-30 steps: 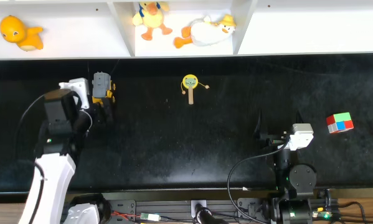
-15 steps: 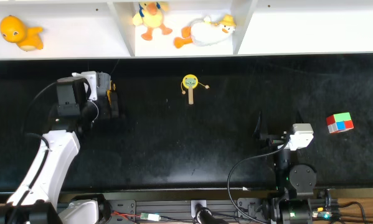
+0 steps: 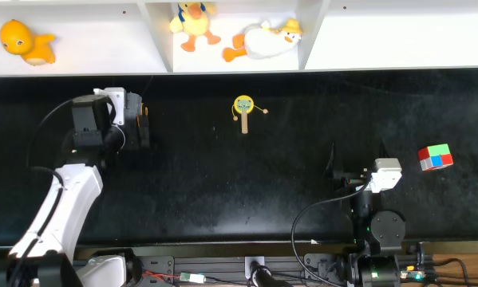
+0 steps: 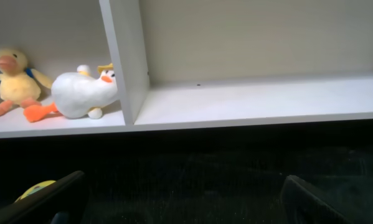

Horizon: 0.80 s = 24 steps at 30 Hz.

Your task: Store Toys

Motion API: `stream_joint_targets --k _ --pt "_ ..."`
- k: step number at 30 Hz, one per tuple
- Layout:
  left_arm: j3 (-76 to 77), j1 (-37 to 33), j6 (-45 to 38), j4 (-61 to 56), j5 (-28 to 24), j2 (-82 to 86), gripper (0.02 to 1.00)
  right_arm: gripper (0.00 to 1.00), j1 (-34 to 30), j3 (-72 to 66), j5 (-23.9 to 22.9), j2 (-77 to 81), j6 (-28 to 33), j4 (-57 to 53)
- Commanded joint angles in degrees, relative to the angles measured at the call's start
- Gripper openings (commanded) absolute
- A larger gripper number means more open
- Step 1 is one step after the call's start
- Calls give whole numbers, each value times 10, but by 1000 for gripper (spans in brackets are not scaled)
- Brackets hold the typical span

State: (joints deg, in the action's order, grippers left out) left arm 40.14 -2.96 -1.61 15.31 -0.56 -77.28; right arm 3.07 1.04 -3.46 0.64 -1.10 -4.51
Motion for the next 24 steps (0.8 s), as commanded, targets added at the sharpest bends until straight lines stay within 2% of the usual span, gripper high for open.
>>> stream_joint_targets --k 1,6,10,11,13,14,24 --pt "15 5 -15 -16 9 -17 974 998 -1 -8 -6 -4 -2 3" --pt "15 5 -16 -33 9 -29 974 996 -1 -8 -6 -4 -2 3" --pt "15 5 -17 -38 14 -35 934 996 -1 -8 -6 -4 -2 3" --pt "15 5 -21 -41 14 -36 906 993 -1 -8 -6 -4 -2 3" --pt "15 5 -28 -46 13 -39 750 996 -1 -8 -6 -4 -2 3" --pt "15 5 -30 -47 14 -39 704 996 -1 -8 -6 -4 -2 3" --pt "15 5 -30 -50 14 -39 402 996 -1 -8 -6 -4 -2 3"
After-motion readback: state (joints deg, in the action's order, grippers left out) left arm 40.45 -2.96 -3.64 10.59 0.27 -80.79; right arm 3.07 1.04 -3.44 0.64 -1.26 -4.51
